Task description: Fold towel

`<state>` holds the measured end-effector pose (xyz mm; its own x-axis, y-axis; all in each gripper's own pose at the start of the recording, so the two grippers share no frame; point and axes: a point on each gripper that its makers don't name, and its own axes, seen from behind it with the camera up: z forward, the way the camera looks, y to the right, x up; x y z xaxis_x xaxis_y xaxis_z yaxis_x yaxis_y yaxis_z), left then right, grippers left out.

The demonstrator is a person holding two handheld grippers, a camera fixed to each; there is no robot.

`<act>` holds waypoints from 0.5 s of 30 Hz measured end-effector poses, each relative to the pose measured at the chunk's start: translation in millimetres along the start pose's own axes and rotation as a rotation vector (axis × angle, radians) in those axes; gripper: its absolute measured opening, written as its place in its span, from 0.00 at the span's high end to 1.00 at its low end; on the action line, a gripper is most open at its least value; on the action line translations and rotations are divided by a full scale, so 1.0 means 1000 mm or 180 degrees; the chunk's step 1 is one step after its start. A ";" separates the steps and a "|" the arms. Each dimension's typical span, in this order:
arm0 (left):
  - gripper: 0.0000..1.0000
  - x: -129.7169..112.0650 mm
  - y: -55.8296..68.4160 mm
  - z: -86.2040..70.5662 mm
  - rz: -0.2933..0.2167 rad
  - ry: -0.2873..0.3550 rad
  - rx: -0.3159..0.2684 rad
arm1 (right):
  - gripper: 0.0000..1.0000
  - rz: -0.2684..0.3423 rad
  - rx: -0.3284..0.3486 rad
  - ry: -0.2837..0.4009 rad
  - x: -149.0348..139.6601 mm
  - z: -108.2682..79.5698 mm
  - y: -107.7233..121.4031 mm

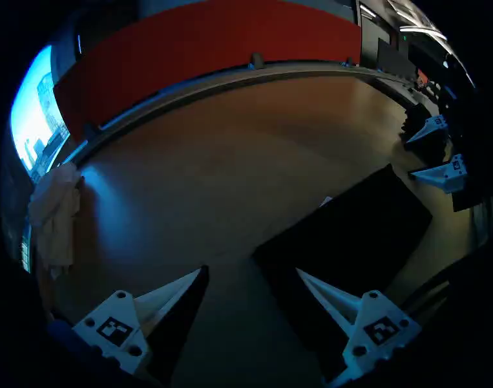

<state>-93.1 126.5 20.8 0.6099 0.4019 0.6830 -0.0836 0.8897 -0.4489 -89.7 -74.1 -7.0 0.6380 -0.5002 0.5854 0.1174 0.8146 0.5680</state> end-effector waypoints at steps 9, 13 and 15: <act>0.12 -0.012 0.008 -0.011 -0.0098 -0.0009 -0.0038 | 0.13 0.0121 0.0025 0.0076 -0.002 -0.016 -0.013; 0.12 -0.018 0.013 -0.020 -0.0128 0.0004 -0.0052 | 0.14 0.0168 0.0036 0.0110 -0.005 -0.026 -0.022; 0.12 -0.021 0.016 -0.024 -0.0141 0.0011 -0.0055 | 0.13 0.0183 0.0039 0.0120 -0.008 -0.031 -0.027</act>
<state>-87.6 127.0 -14.4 0.6156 0.3615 0.7003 -0.0431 0.9027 -0.4281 -74.5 -82.7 -44.5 0.6717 -0.4411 0.5952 0.0706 0.8379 0.5413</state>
